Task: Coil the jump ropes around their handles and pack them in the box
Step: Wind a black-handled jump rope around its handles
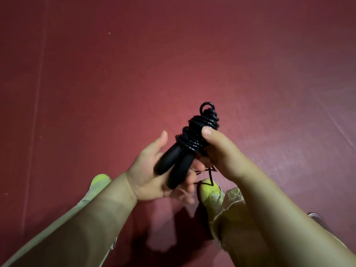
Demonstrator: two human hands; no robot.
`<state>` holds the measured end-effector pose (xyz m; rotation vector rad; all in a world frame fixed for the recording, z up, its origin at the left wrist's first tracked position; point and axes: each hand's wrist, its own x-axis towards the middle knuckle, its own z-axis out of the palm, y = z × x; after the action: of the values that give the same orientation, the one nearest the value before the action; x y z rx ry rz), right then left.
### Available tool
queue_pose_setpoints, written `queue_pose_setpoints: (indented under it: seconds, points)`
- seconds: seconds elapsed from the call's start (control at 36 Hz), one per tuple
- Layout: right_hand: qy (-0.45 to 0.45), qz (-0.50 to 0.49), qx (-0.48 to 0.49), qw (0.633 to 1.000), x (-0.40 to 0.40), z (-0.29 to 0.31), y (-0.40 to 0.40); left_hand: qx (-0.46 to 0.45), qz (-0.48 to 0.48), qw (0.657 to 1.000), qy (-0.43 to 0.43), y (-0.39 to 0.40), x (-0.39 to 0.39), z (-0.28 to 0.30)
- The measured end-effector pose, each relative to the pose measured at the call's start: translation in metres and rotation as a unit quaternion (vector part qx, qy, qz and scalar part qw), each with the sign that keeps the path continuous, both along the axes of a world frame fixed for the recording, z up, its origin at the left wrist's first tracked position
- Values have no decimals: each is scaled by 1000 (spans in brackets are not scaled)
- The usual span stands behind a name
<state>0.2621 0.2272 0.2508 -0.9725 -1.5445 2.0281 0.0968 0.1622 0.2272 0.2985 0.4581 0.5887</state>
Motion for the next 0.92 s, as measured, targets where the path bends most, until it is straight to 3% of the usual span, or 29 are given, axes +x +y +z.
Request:
queue_pose_setpoints:
  seconds: [0.06, 0.14, 0.28, 0.39, 0.5, 0.75, 0.83, 0.92]
  points:
    - [-5, 21, -25, 999, 3, -2, 3, -5, -13, 1000, 6, 0, 2, 2]
    - [1, 51, -47, 998, 8, -6, 6, -11, 2, 996, 92, 2, 3, 7]
    - [-103, 44, -22, 993, 11, -7, 4, 22, 35, 962, 269, 5, -1, 7]
    - [-206, 33, -6, 978, 8, -11, 1, 78, 79, 898, 426, 2, 7, 2]
    - [-292, 16, 36, 956, 2, -14, -3, 174, 103, 776, 597, 6, 3, -11]
    - [-316, 11, 12, 948, -4, -19, -8, 224, 40, 661, 715, 6, 6, -4]
    - [-315, 3, 2, 949, -6, -20, -7, 236, 25, 644, 727, 5, 7, -1]
    - [-289, -14, -19, 957, -7, -17, -5, 227, 35, 662, 714, 6, 9, -1]
